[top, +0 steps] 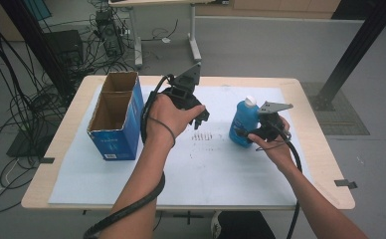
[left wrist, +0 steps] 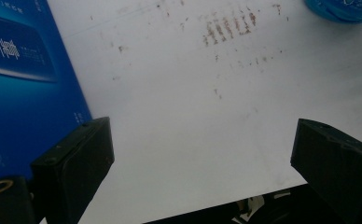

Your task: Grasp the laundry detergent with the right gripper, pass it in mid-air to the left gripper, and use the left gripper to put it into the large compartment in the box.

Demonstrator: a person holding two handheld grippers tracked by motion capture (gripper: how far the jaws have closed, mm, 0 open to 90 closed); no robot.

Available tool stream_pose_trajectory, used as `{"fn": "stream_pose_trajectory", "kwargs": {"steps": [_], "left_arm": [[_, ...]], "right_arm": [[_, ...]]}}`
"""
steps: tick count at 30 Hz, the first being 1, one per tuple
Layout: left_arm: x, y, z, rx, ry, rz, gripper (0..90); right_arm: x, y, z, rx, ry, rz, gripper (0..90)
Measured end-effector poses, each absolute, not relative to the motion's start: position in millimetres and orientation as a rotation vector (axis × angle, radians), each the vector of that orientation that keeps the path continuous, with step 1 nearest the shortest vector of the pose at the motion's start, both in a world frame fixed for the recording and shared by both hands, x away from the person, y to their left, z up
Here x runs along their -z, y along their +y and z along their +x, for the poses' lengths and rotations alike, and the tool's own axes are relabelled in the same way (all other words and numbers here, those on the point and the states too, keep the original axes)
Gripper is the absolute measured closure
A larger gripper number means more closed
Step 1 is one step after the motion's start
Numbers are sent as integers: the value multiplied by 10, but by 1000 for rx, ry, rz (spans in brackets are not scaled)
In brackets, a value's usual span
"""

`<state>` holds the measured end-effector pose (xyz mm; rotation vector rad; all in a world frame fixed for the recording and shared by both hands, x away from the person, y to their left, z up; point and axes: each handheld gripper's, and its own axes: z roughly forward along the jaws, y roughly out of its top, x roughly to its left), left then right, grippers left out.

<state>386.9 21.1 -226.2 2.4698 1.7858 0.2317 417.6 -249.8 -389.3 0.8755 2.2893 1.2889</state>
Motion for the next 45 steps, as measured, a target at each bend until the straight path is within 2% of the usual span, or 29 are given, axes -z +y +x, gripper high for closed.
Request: {"fn": "stream_pose_trajectory", "kwargs": {"steps": [39, 45], "left_arm": [[2271, 210, 3864, -235, 1784, 2470, 64], [2272, 217, 3864, -238, 1786, 2468, 64]], "right_arm": [[3895, -2485, 4170, -1286, 2292, 869, 36], [3916, -2490, 4176, -1288, 2290, 872, 108]]}}
